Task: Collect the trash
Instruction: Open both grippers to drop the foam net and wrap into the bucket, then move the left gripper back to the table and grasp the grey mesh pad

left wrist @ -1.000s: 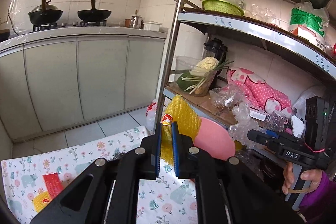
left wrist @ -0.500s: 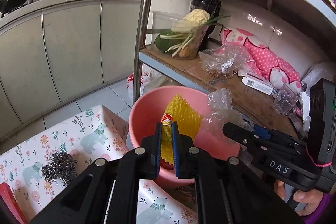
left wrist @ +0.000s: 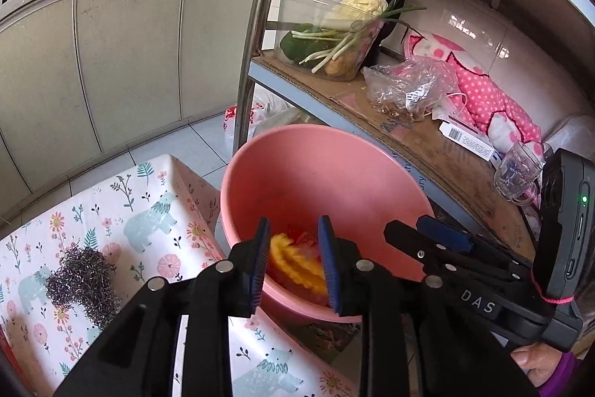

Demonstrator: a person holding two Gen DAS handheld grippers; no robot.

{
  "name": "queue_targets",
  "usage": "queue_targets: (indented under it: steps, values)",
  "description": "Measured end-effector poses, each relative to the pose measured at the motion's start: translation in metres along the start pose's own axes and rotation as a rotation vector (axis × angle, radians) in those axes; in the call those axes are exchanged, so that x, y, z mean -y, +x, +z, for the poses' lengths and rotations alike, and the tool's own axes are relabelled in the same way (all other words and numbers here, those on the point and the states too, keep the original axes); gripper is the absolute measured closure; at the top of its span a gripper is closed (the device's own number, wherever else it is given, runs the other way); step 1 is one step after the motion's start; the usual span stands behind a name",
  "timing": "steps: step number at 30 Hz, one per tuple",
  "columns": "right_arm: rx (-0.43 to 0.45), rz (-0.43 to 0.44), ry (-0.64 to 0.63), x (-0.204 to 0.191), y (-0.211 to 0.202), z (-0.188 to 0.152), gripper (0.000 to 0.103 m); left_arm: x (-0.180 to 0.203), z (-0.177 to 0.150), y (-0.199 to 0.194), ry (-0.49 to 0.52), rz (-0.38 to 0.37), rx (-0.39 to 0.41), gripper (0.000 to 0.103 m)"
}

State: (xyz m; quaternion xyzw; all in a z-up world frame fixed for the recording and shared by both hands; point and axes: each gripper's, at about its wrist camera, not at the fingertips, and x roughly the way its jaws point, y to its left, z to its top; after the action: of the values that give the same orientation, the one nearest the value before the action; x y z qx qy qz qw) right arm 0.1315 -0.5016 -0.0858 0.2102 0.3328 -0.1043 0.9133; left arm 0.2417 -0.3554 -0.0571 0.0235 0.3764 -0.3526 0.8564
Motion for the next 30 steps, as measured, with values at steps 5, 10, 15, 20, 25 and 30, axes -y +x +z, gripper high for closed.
queue_targets:
  steps: [5, 10, 15, 20, 25, 30]
  values:
    - [0.030, -0.001, -0.032, -0.007, -0.014, 0.000, 0.046, 0.002, 0.002, -0.014, 0.003, -0.010, 0.022, 0.077]
    - [0.068, 0.018, -0.086, -0.021, -0.033, -0.002, 0.046, 0.002, 0.002, -0.035, -0.015, -0.016, 0.042, 0.074]
    - [0.116, 0.048, -0.147, -0.040, -0.057, -0.006, 0.046, 0.001, 0.002, -0.066, -0.017, -0.015, 0.092, 0.073]
    - [0.137, 0.098, -0.188, -0.059, -0.076, -0.013, 0.046, -0.005, -0.006, -0.106, -0.027, -0.015, 0.142, 0.069]
    - [0.112, 0.143, -0.218, -0.078, -0.081, -0.022, 0.046, -0.019, -0.024, -0.142, -0.036, 0.019, 0.171, 0.063]
    - [0.073, 0.185, -0.267, -0.103, -0.081, -0.035, 0.046, -0.048, -0.045, -0.178, -0.065, 0.088, 0.191, 0.063]
